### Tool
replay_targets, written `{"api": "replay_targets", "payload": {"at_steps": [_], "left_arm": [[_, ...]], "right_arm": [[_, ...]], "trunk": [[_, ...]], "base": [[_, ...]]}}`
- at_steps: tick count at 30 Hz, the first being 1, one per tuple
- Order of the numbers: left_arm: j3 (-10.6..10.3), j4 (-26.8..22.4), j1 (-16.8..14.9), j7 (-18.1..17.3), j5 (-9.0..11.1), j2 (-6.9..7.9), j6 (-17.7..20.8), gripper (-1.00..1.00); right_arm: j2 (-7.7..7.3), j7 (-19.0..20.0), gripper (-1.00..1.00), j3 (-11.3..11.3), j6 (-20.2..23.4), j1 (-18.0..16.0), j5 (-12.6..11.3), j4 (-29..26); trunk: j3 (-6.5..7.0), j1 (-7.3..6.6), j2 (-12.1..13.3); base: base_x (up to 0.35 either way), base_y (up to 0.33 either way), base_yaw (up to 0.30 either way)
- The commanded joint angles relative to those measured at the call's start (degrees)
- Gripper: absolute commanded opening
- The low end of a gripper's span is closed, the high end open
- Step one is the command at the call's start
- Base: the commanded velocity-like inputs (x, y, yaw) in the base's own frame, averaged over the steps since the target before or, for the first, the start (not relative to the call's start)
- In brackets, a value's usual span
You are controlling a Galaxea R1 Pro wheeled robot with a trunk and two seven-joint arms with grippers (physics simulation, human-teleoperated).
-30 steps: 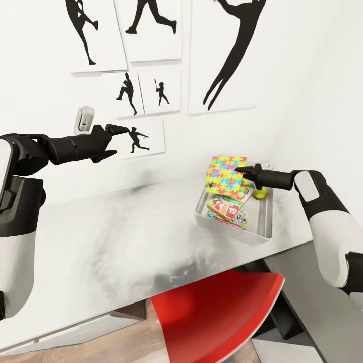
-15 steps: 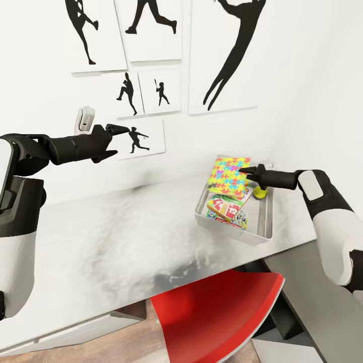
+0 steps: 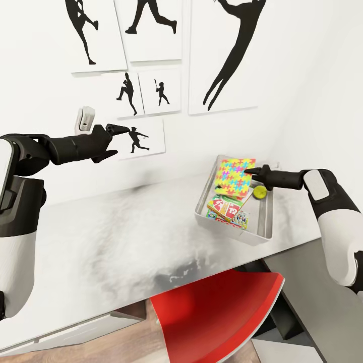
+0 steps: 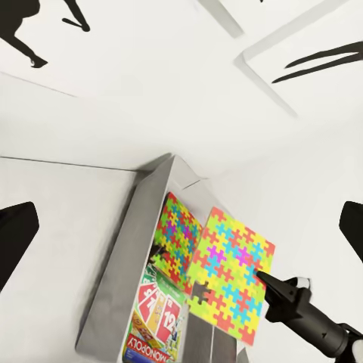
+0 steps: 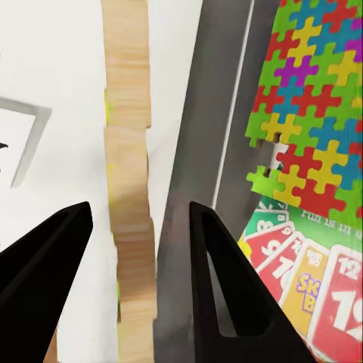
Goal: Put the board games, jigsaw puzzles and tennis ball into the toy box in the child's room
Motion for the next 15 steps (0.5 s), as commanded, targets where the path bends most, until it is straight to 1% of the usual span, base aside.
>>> {"api": "replay_targets", "payload": {"at_steps": [1, 4, 15], "left_arm": [[0.0, 0.0, -0.1, 0.6, 0.6, 0.03, -0.1, 1.00], [-0.1, 0.0, -0.1, 0.6, 0.5, 0.01, -0.1, 1.00], [-0.1, 0.0, -0.1, 0.6, 0.6, -0.03, -0.1, 1.00]], "right_arm": [[0.02, 0.5, -1.00, -0.2, 0.3, -0.1, 0.5, 0.0], [-0.07, -0.7, -1.00, -0.3, 0.3, 0.0, 0.5, -0.3], [-0.57, -1.7, -1.00, -0.4, 0.3, 0.2, 0.5, -0.5]], "trunk": [[-0.10, 0.03, -0.1], [-0.10, 0.03, -0.1], [-0.10, 0.03, -0.1]], "base": [[0.000, 0.000, 0.000], [0.000, 0.000, 0.000], [0.000, 0.000, 0.000]]}}
